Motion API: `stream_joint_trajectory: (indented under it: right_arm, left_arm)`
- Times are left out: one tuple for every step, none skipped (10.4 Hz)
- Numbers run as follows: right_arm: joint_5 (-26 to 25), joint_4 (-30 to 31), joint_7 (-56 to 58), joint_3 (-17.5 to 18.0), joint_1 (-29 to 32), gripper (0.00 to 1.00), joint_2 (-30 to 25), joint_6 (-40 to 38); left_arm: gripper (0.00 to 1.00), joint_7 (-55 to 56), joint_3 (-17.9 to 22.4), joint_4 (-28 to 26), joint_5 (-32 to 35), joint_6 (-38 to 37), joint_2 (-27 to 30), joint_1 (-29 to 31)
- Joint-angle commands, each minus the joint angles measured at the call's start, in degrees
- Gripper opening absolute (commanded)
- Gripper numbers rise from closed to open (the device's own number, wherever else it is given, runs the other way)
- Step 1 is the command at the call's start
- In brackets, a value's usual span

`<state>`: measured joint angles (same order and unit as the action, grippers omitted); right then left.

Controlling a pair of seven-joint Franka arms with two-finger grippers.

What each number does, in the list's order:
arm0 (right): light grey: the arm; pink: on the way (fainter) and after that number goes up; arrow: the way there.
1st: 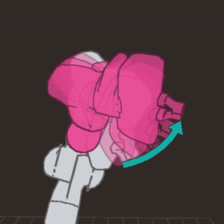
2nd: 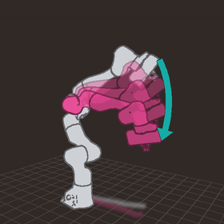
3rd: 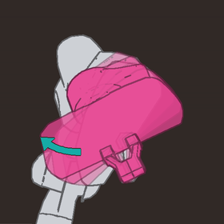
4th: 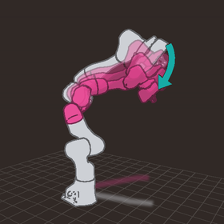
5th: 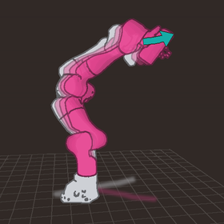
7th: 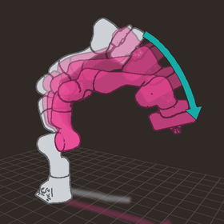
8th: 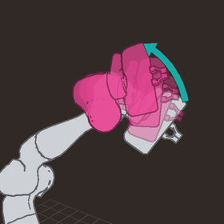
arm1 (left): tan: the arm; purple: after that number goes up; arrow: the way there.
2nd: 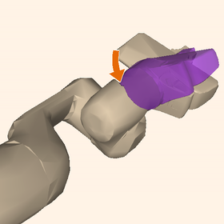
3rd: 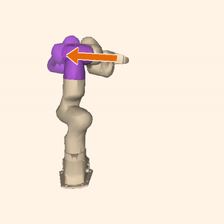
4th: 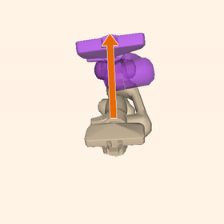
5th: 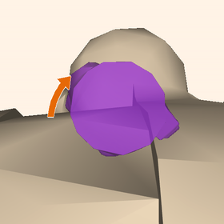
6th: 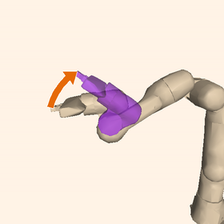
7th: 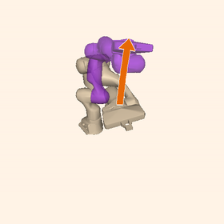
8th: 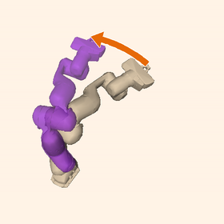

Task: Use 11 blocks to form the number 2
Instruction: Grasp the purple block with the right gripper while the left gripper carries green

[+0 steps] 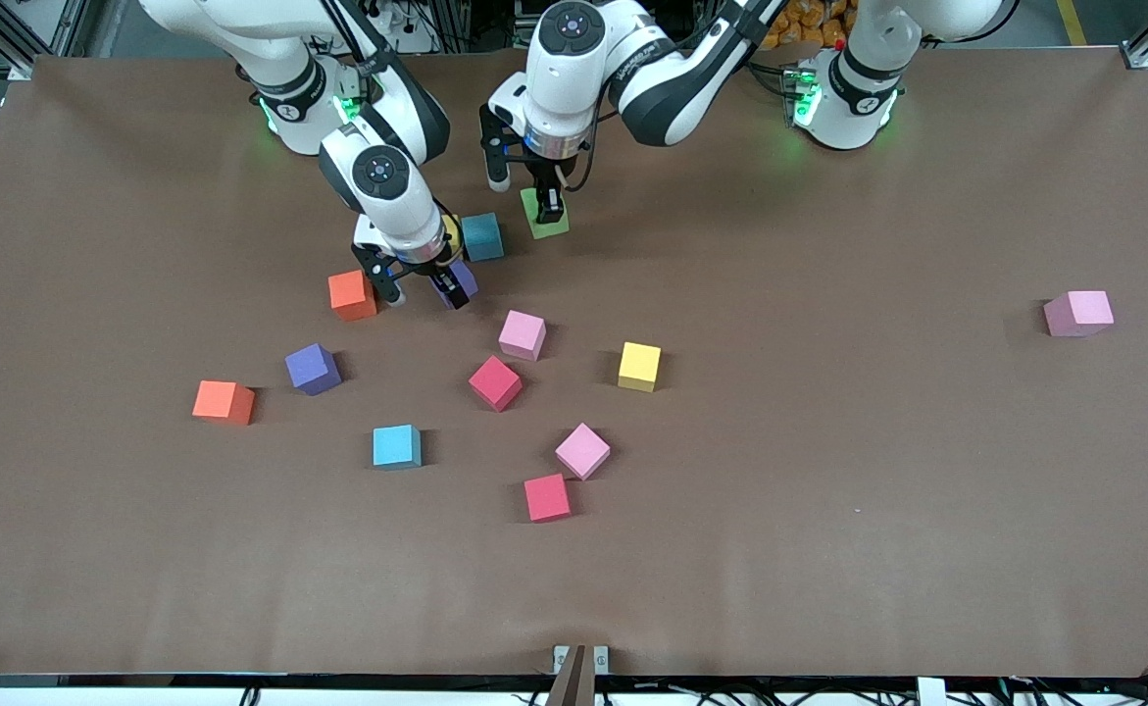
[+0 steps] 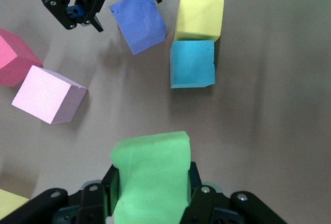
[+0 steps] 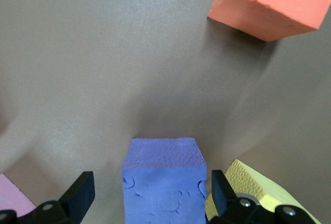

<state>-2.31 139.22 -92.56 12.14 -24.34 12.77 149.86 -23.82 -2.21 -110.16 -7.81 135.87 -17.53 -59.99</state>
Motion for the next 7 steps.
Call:
stream_joint_trajectory:
  right_arm:
    - [-0.86, -0.80, 0.10, 0.42, 0.35, 0.11, 1.72, 2.26]
    - [-0.86, -0.71, 0.01, 0.42, 0.18, 0.00, 2.34, 3.67]
    - [-0.86, -0.62, 0.45, 0.42, -0.52, 0.00, 2.69, 3.86]
    - [-0.86, -0.62, 1.06, 0.42, -0.62, 0.00, 2.69, 3.86]
    - [-0.86, -0.62, 3.07, 0.42, -0.27, 0.00, 2.52, 3.69]
    - [-0.86, -0.62, 4.74, 0.42, 0.00, 0.00, 1.91, 2.99]
    - [-0.86, -0.79, 7.37, -0.10, 0.69, 0.00, 1.56, 2.90]
  left_arm:
    - [0.31, -1.93, -0.60, -1.55, -1.59, -0.43, 1.79, 0.22]
    - [0.32, -2.19, -0.60, -1.55, -1.59, -0.78, 1.79, 0.31]
    - [0.32, -3.15, -0.60, -1.46, -1.59, -1.57, 1.88, 0.31]
    - [0.32, -3.24, -0.60, -1.46, -1.59, -1.66, 1.88, 0.31]
    - [0.32, -3.25, -0.60, -1.37, -1.68, -1.66, 1.71, 0.31]
    - [0.32, -3.16, -0.60, -1.28, -1.59, -1.66, 1.62, 0.23]
    - [0.32, -3.16, -0.69, -1.28, -1.59, -1.66, 1.62, 0.22]
